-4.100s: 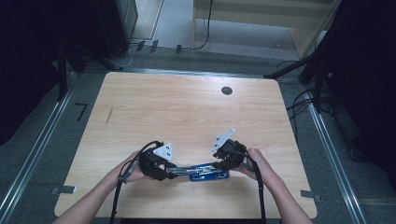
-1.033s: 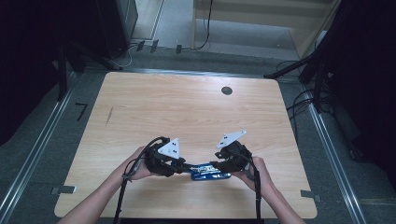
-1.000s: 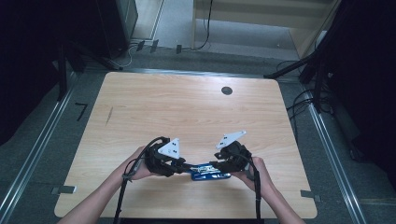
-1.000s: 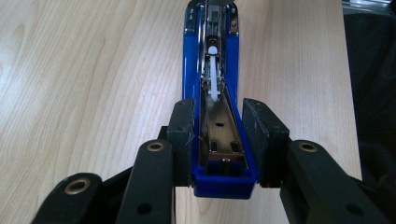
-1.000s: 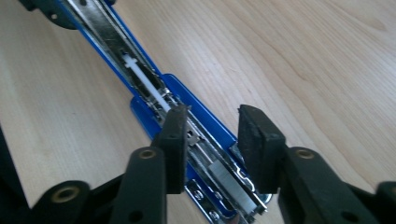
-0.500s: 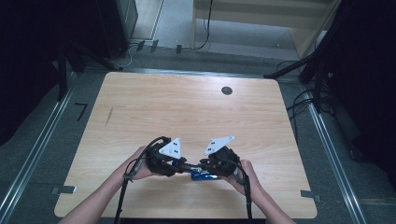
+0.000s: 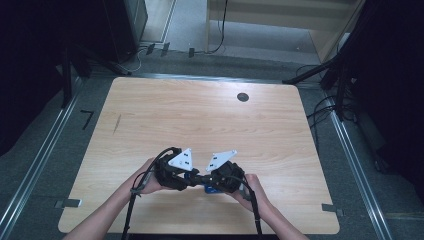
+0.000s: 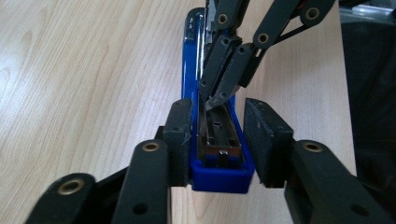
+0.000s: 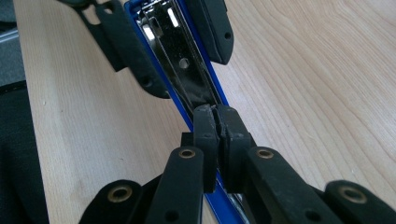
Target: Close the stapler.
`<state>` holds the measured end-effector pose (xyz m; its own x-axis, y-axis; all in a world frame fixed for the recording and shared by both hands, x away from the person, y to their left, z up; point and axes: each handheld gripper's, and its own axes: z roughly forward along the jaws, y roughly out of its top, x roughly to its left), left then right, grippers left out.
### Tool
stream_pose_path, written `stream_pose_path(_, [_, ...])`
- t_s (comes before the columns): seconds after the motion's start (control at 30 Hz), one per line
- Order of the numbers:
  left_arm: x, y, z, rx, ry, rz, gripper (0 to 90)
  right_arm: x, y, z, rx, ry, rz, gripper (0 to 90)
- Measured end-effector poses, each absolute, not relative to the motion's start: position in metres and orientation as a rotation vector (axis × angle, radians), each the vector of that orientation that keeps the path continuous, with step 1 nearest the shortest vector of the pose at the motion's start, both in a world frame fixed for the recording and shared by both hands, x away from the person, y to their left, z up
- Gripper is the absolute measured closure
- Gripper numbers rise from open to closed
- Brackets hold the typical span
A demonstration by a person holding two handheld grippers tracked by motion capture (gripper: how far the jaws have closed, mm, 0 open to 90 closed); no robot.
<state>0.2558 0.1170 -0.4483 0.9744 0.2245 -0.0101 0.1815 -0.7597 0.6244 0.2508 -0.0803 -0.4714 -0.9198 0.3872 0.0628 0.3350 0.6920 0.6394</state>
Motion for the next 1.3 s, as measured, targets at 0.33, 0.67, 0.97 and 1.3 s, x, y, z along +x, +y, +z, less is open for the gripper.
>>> stream_pose_path(0.33, [0.252, 0.126, -0.452, 2.436, 0.317, 0.079, 54.0, 0.251, -0.081, -0.471, 0.621, 2.814, 1.050, 88.1])
stream_pose_path(0.67, [0.253, 0.120, -0.458, 2.407, 0.333, 0.106, 64.7, 0.253, -0.087, -0.468, 0.642, 2.794, 1.063, 88.1])
stream_pose_path(0.97, [0.253, 0.113, -0.458, 2.360, 0.327, 0.115, 65.6, 0.252, -0.095, -0.464, 0.665, 2.776, 1.077, 88.2])
stream_pose_path(1.3, [0.253, 0.109, -0.457, 2.348, 0.334, 0.114, 65.3, 0.251, -0.099, -0.461, 0.675, 2.772, 1.080, 87.9])
